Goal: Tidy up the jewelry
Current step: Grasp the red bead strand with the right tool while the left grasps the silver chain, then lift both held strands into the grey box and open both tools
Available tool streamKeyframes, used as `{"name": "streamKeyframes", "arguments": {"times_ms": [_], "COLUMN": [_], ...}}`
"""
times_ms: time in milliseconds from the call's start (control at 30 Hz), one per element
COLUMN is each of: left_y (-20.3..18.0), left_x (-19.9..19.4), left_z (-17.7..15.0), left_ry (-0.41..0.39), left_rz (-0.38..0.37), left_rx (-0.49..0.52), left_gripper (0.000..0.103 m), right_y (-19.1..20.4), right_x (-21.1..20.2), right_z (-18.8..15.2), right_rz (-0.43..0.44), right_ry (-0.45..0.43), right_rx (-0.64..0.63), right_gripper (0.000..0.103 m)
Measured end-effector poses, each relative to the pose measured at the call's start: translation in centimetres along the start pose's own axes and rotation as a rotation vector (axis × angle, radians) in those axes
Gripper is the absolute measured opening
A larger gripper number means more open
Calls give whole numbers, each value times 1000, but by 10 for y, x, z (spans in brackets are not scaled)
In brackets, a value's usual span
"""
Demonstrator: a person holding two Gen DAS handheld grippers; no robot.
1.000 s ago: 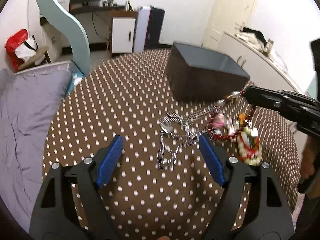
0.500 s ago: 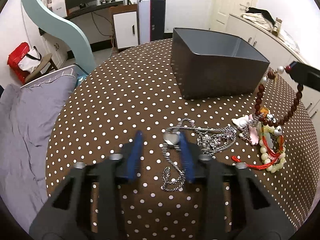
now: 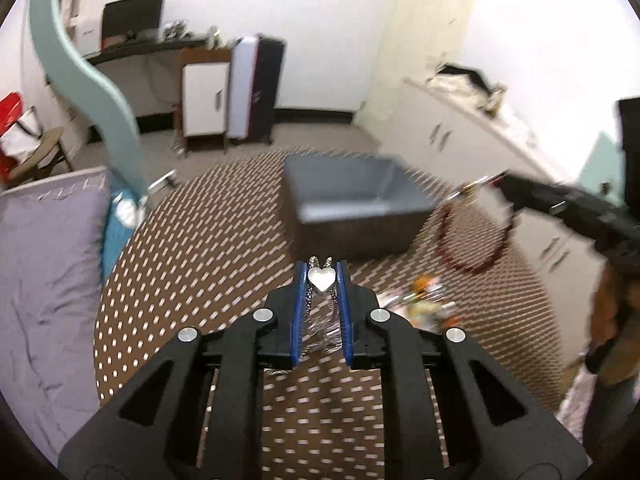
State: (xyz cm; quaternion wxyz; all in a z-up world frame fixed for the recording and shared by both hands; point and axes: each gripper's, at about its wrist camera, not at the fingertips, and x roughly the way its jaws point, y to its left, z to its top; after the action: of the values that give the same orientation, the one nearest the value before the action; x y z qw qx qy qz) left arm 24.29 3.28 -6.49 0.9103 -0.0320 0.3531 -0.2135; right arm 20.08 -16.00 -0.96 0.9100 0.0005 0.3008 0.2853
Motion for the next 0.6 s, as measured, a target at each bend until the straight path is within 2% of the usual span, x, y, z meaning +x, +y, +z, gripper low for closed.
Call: {"name": "streamKeyframes", "arguments": {"times_ms": [300,600], "left_y": [-35,-66], "left_x": [-51,-81], "left_z": [42,81], "left_ry": [-116,-208], "left_rz": [-76,-64], "left_rx": [61,130], "left_gripper": [15,15], "right_y": [-2,-10], "right_x": [-17,-24], "right_z": [11,26], "right_rz": [9,4], "right_ry": [-33,-63], "right_rx": [8,26], "right_gripper": [6,6]}}
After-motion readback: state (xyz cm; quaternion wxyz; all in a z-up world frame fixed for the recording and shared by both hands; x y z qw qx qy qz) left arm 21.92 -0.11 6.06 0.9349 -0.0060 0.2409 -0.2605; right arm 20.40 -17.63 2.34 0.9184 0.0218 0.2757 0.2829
